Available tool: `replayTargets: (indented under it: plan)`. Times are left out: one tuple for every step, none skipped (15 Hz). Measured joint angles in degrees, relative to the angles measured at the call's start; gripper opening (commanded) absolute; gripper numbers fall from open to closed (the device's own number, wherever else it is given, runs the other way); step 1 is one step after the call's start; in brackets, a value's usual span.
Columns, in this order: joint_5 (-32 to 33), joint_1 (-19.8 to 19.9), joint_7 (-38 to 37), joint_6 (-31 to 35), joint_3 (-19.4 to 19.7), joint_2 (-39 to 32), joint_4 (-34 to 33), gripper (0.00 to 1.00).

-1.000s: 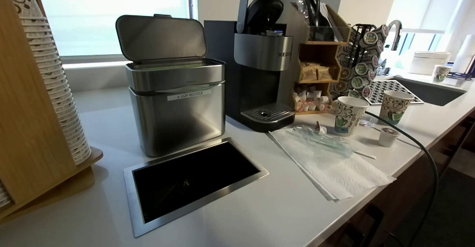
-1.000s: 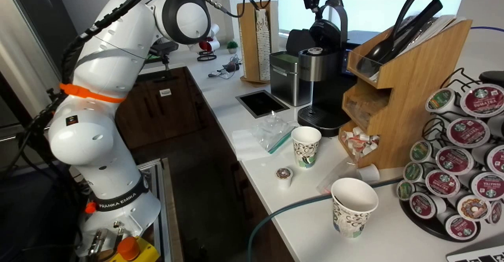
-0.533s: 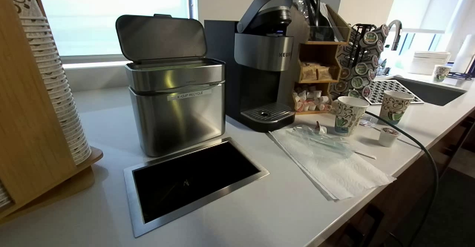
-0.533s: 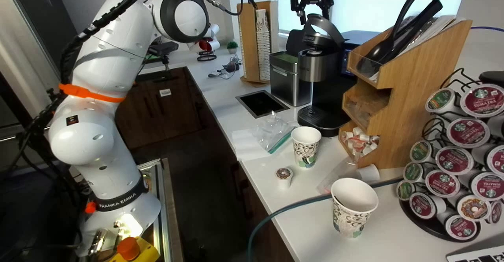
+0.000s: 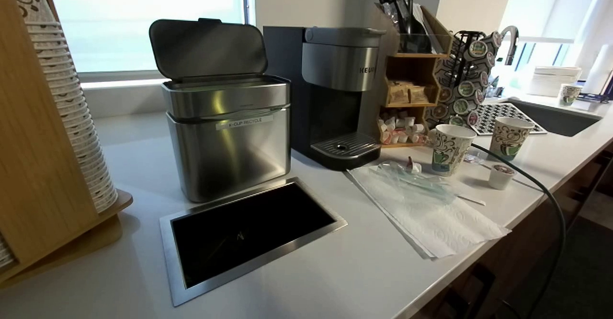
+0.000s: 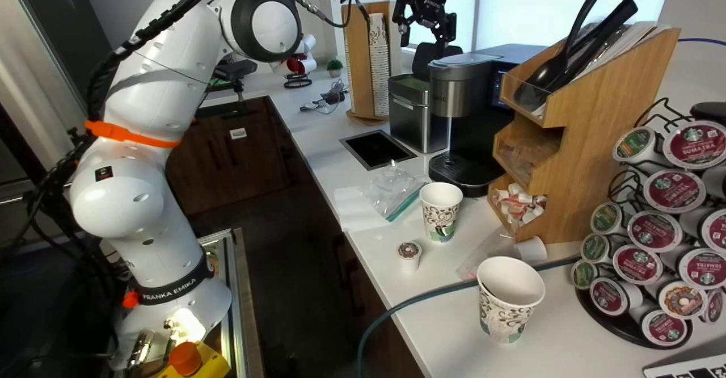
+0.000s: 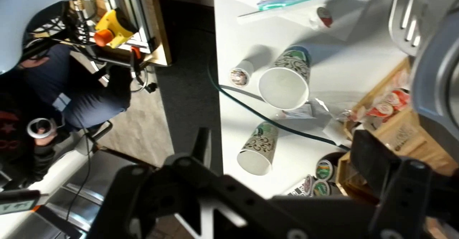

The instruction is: Close the top of the coffee maker

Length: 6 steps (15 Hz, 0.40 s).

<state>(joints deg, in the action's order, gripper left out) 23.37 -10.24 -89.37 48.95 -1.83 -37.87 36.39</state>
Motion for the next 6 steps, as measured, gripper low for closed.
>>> replayTargets:
  plan:
    - [0.0, 0.01, 0.22, -1.57, 0.0, -0.07, 0.31, 1.0]
    - [-0.68, -0.29, 0.67, -1.85, 0.92, -0.13, 0.39, 1.0]
    - [-0.86, -0.4, 0.97, -0.61, 1.25, -0.08, 0.17, 1.0]
    - [-0.86, -0.36, 1.15, 1.58, 1.02, 0.1, -0.36, 1.0]
    - [-0.85, -0.39, 1.53, 3.77, 0.8, 0.51, -1.0, 1.0]
    - [-0.81, -0.49, 2.14, 5.72, 0.55, 1.08, -1.73, 1.0]
